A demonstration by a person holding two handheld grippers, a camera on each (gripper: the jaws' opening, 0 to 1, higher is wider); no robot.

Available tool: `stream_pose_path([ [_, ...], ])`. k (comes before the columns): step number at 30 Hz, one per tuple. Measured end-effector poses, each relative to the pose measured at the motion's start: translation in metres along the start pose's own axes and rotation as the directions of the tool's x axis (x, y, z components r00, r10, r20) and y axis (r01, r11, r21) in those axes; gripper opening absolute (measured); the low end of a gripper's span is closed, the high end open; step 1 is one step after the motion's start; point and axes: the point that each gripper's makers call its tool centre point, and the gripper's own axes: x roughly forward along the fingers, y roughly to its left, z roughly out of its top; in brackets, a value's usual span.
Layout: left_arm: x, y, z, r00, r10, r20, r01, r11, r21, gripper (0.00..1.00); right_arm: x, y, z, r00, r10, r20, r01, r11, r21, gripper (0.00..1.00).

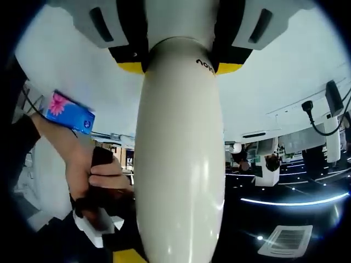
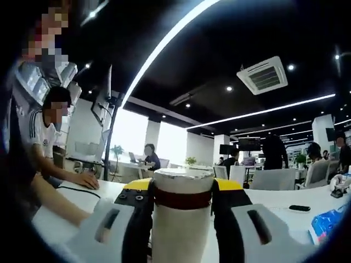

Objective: Grasp the water cup twist off the cup lid place the cup lid on the table

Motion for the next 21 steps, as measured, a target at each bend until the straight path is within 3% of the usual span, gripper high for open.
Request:
stream_pose_path([
  [4,-0.0002,-0.0003,0.0,1.0,-0.001,0.0,0.001,1.0,0.0,0.48,-0.0002,0.0038,0.0008,0.998,0.065,0.022,-0.066,0.996,0.058,0.45],
  [11,-0.0007,-0.0011,0.0002,1.0,-0.003,0.001,0.003,1.0,0.001,0.48,-0.0008,-0.001,0.0018,0.981,0.177,0.074,-0.187,0.969,0.159,0.45],
  [21,-0.0011,-0.0008,-0.0004,1.0,-0.004,0.001,0.004,1.0,0.001,0.48,-0.002,0.0013,0.0014,0.944,0.31,0.113,-0.325,0.933,0.156,0.45],
])
